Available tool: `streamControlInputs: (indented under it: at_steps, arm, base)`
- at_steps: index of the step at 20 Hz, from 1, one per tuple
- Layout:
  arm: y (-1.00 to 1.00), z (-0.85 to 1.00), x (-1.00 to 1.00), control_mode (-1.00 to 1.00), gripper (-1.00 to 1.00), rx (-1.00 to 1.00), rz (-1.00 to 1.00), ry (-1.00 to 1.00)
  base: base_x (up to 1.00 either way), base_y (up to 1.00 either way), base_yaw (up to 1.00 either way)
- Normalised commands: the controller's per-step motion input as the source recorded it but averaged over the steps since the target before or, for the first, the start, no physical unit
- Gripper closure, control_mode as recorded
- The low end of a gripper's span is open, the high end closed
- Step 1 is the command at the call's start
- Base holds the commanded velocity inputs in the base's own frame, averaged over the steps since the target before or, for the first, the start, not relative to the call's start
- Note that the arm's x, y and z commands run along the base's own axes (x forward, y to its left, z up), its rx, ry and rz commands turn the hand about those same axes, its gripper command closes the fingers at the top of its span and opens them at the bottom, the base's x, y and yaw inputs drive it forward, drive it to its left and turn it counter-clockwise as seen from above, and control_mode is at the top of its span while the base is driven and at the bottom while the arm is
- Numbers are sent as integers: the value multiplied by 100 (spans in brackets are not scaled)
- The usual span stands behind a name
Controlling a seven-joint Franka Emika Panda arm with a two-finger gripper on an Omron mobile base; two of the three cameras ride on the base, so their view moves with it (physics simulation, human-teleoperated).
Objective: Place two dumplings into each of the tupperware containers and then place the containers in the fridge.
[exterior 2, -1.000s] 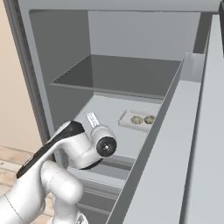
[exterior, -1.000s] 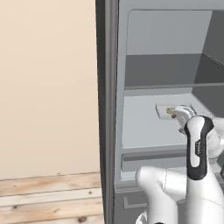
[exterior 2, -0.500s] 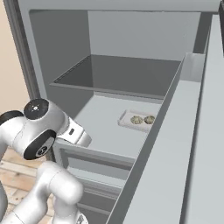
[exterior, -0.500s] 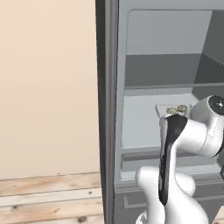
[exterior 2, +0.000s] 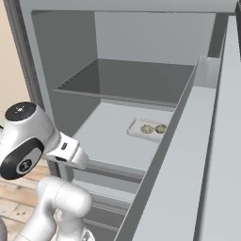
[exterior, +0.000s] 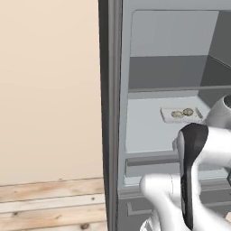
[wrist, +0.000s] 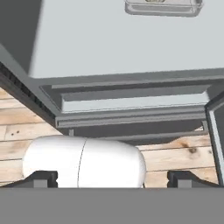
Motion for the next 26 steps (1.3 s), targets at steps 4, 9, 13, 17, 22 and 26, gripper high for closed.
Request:
streamControlInputs:
  at_steps: [4, 9, 13, 17, 22, 26]
  arm:
    - [27, -97, -9, -100, -100, 1, 40, -19]
    - [72, -56, 15, -100, -100, -18, 27, -1]
    - [21, -45, -16, -100, -100, -1, 7, -15]
    - [36, -37, -29, -100, -100, -8, 0, -13]
    - [9, -7, -8, 100, -100, -2, 0, -3]
    - [0, 0, 0, 100, -100, 0, 0, 0]
  base:
    - [0, 0, 0]
    - [0, 0, 0]
    - [0, 0, 0]
    - [0, 0, 0]
    - [-58, 39, 4]
    - [-83, 30, 5]
